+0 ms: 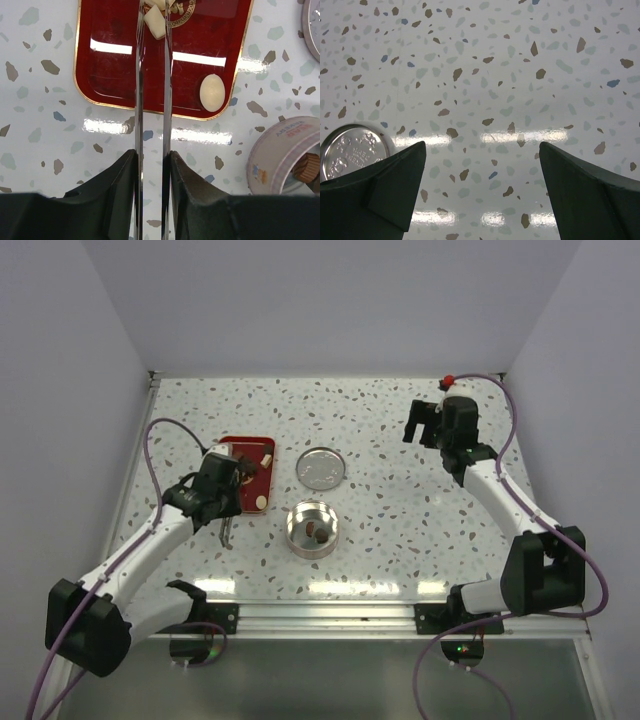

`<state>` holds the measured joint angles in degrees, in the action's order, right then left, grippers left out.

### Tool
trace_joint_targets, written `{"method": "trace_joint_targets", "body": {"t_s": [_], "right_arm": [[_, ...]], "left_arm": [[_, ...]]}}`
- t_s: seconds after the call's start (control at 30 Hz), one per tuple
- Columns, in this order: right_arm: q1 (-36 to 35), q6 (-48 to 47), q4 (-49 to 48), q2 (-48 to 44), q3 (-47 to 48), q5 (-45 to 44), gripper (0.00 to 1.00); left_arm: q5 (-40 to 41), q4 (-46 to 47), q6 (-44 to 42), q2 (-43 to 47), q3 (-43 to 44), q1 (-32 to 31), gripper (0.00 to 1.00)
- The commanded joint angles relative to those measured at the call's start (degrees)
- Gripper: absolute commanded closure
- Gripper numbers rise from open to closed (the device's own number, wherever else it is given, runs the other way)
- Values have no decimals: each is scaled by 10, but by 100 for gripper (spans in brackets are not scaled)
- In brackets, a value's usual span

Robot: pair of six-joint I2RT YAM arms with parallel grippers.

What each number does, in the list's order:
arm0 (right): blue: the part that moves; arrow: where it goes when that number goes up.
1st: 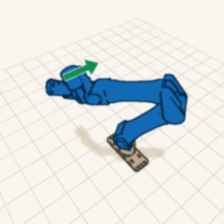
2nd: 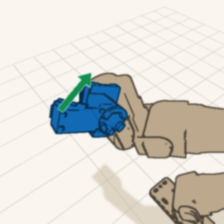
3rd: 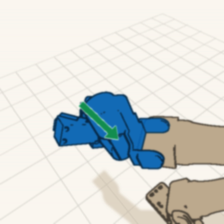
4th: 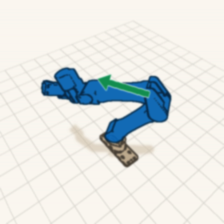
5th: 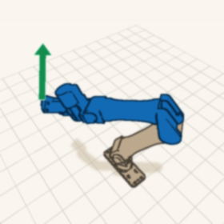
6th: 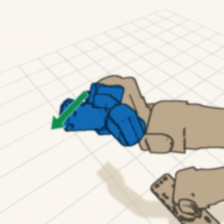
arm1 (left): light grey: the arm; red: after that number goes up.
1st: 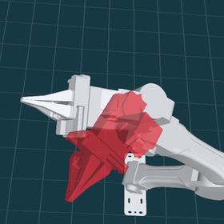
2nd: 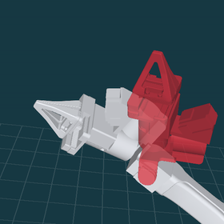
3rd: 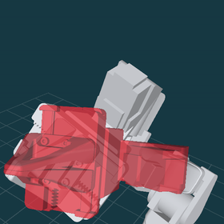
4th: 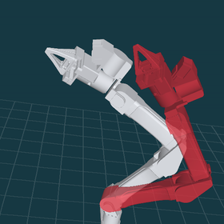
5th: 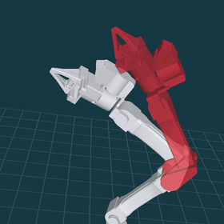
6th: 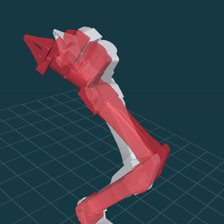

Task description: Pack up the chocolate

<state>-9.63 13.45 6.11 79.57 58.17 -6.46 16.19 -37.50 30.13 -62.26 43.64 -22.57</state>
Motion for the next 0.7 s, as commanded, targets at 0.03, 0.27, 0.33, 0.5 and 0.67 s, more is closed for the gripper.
{"method": "trace_joint_targets", "body": {"t_s": [0.03,0.27,0.33,0.5,0.67], "right_arm": [[2,1,-1,-1,25,2,1],[2,2,0,1,27,4,1],[2,1,0,1,28,4,1],[1,1,3,4,31,2,1],[2,1,7,8,36,0,1]], "left_arm": [[-28,-6,-15,27,38,3,68],[-76,-7,-18,46,45,3,69],[-85,-7,-23,49,46,2,69],[-115,-11,-50,62,47,0,70],[-159,-8,-72,86,49,-19,71]]}}
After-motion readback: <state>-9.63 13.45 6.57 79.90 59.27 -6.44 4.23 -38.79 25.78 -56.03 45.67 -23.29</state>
